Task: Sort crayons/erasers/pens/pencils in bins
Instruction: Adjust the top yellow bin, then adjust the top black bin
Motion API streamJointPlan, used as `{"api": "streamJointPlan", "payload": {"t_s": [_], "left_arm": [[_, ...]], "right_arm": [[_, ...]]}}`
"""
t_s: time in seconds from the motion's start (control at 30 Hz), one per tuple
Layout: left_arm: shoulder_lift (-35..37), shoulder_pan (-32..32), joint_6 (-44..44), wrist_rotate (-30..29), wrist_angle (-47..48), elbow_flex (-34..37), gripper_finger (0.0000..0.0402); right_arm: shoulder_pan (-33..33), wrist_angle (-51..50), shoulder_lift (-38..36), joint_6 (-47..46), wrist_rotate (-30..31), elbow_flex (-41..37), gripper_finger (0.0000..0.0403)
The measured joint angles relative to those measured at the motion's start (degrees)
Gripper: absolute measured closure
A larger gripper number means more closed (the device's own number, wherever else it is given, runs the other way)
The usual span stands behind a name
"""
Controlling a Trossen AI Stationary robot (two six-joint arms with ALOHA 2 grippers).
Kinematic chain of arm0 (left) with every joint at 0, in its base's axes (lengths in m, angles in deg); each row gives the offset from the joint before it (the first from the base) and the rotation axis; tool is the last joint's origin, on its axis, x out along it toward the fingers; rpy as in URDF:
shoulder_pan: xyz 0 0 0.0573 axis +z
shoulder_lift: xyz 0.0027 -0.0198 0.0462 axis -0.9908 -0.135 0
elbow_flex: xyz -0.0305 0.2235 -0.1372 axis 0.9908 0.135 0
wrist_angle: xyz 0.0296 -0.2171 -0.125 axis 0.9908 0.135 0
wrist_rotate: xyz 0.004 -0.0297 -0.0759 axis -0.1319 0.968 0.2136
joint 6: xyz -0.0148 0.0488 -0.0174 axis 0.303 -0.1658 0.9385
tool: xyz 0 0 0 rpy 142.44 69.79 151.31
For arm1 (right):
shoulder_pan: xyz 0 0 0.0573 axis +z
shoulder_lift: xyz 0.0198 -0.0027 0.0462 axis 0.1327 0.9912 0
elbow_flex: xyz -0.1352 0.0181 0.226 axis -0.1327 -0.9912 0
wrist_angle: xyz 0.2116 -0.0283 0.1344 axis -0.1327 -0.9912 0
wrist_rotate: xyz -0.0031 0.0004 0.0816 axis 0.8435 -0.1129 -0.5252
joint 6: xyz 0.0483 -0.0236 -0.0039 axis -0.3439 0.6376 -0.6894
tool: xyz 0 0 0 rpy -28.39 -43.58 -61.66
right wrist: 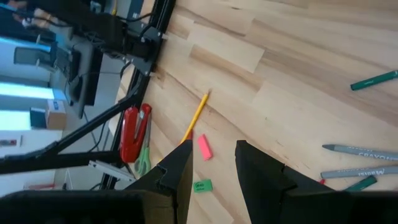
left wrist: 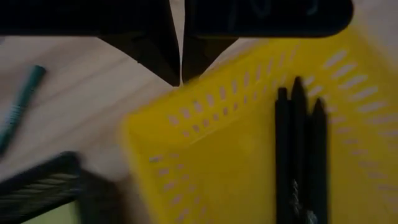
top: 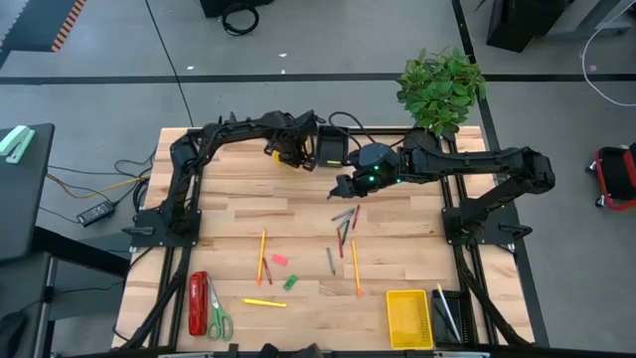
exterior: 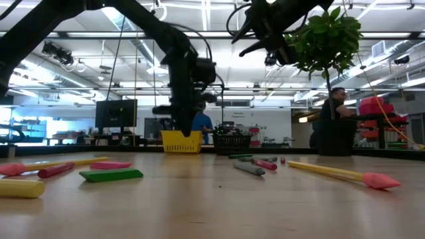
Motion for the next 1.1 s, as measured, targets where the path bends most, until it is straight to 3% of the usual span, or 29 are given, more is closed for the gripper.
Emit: {"api": "streamJointPlan", "payload": {"t_s": [0.3,0.7,0.9,1.1], "left_arm": [[5.4,-4.6,-2.4,-1.2,4.4,-7.5,0.0387],[8.6,-8.0,-2.8,-1.6,13.2,-7.9,0.0375],[12.8,-8.9,-4.1,-2.7,15.2,-7.8,0.0383],[20.0,-8.0,-8.8,-7.5,18.3,-7.8,0.0379]], "right_arm": [[-0.5,-8.8,0.0,-5.6,0.4,0.0,0.0276],[-1.3,-13.8,0.0,-6.2,3.3,0.0,0.0276],[-5.2,-20.0,0.0,-10.2,8.6,0.0,0.0276],[-11.9,-22.2,1.3,-5.3,6.3,0.0,0.0276]]}}
